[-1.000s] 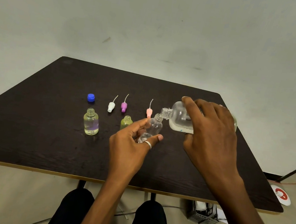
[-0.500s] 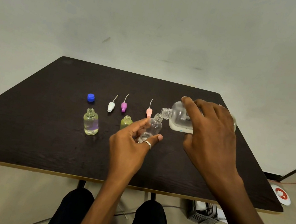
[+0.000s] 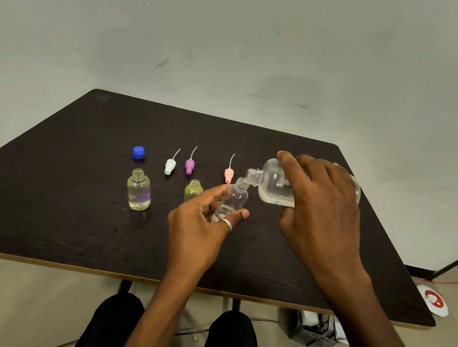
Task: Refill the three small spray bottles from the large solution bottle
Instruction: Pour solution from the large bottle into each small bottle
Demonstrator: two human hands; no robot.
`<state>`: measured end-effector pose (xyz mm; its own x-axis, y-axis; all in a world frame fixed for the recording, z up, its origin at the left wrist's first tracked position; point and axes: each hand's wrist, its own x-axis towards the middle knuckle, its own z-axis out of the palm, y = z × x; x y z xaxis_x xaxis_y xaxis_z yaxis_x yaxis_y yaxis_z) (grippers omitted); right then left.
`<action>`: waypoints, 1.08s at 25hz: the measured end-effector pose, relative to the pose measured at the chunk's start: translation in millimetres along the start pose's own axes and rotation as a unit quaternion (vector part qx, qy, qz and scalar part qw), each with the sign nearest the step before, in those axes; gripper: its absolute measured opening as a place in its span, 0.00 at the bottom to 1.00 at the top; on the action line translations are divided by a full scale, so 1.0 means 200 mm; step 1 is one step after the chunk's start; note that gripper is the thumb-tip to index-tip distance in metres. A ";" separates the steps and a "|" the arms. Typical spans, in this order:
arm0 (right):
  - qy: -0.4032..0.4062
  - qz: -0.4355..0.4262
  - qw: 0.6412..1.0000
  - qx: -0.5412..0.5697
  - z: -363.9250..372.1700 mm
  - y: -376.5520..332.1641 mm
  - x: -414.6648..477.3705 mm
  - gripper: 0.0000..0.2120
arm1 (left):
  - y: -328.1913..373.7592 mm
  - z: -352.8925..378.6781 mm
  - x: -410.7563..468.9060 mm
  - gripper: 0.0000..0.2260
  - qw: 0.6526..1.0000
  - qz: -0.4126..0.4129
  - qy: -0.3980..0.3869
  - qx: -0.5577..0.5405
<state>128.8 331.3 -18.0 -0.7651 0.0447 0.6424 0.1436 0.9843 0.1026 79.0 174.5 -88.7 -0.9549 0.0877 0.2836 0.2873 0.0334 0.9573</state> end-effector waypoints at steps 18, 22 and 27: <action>0.002 -0.002 1.000 -0.003 0.01 -0.01 0.00 0.38 | -0.02 0.01 -0.01 0.22 1.000 -0.008 0.002 -0.013; 0.001 -0.002 1.000 -0.002 0.01 -0.01 0.00 0.38 | -0.03 0.01 0.00 0.22 1.000 -0.010 0.005 -0.011; -0.002 -0.001 1.000 -0.004 0.01 -0.01 0.00 0.38 | -0.04 0.01 0.00 0.23 1.000 -0.010 0.005 -0.013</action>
<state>126.6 329.4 -20.1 -0.7685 0.0427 0.6385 0.1469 0.9829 0.1111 77.7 175.7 -95.9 -0.9613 0.0771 0.2644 0.2659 0.0097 0.9640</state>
